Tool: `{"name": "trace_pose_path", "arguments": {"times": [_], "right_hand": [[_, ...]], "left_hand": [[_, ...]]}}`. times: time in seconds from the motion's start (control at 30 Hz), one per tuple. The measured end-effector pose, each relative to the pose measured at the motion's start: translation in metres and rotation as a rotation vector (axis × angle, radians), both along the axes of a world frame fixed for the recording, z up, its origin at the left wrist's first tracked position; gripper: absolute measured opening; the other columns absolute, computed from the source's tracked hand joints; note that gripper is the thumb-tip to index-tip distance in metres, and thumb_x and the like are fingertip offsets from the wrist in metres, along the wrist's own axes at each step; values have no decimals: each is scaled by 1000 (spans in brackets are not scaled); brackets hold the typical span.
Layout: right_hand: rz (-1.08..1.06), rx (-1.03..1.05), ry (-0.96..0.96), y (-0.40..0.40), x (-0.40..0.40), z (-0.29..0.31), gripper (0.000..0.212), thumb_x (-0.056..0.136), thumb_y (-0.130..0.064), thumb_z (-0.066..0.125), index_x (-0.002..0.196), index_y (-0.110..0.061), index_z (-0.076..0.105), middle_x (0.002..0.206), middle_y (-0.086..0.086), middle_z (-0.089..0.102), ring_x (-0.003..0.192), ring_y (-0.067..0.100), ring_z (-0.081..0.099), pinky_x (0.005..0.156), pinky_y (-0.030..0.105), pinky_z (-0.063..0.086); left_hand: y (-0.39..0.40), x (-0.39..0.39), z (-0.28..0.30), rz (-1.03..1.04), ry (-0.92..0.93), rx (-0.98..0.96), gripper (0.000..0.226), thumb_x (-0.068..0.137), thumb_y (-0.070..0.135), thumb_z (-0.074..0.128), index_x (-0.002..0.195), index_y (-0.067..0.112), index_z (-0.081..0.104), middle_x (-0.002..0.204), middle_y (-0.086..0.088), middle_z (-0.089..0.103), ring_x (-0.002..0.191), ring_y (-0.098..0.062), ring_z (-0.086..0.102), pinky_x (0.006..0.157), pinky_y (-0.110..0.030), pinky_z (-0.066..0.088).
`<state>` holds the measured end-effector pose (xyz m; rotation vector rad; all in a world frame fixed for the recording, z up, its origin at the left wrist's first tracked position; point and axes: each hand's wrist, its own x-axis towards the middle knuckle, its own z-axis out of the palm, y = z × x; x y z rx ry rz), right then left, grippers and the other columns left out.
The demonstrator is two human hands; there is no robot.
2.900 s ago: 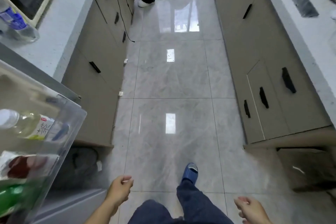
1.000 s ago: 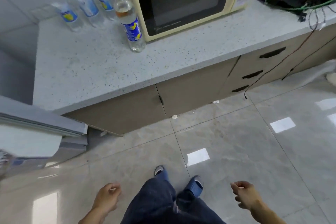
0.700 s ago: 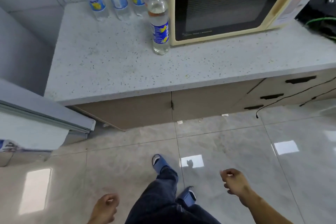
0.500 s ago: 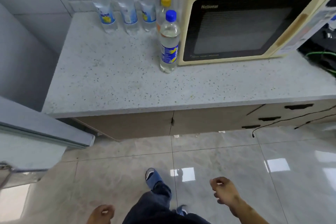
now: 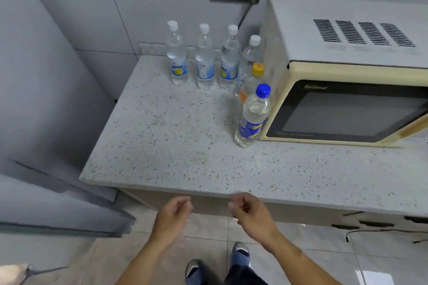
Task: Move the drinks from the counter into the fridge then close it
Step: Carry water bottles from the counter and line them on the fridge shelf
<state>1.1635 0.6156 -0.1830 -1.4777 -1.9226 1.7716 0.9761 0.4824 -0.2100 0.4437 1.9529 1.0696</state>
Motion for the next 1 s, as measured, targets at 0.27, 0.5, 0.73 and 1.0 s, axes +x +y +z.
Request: {"name": "trace_pose_path", "arguments": {"times": [0.27, 0.5, 0.73, 1.0], "right_hand": [[55, 224, 304, 109, -127, 90, 14, 91, -30, 67, 104, -29, 63, 85, -4, 66, 69, 3, 60, 66, 27, 55], [24, 393, 317, 188, -227, 160, 39, 91, -32, 67, 128, -25, 55, 118, -6, 58, 102, 11, 58, 89, 29, 50], [40, 713, 89, 256, -293, 187, 50, 93, -18, 61, 140, -20, 47, 151, 1, 34, 128, 26, 47, 100, 36, 47], [432, 837, -384, 304, -313, 186, 66, 94, -18, 59, 152, -24, 28, 158, 8, 24, 137, 35, 37, 104, 41, 41]], "left_hand": [[126, -50, 95, 187, 168, 249, 14, 93, 29, 63, 101, 41, 64, 102, 9, 70, 86, -7, 69, 66, -19, 57], [214, -123, 156, 355, 405, 291, 27, 93, 32, 59, 120, 33, 59, 112, 10, 62, 97, -10, 63, 77, -34, 58], [295, -202, 176, 274, 634, 192, 55, 88, 30, 68, 138, 28, 43, 128, -1, 51, 98, -15, 53, 72, -24, 40], [341, -254, 176, -137, 1023, -83, 72, 94, 27, 64, 153, 22, 24, 155, -6, 23, 116, -33, 56, 86, -38, 46]]}}
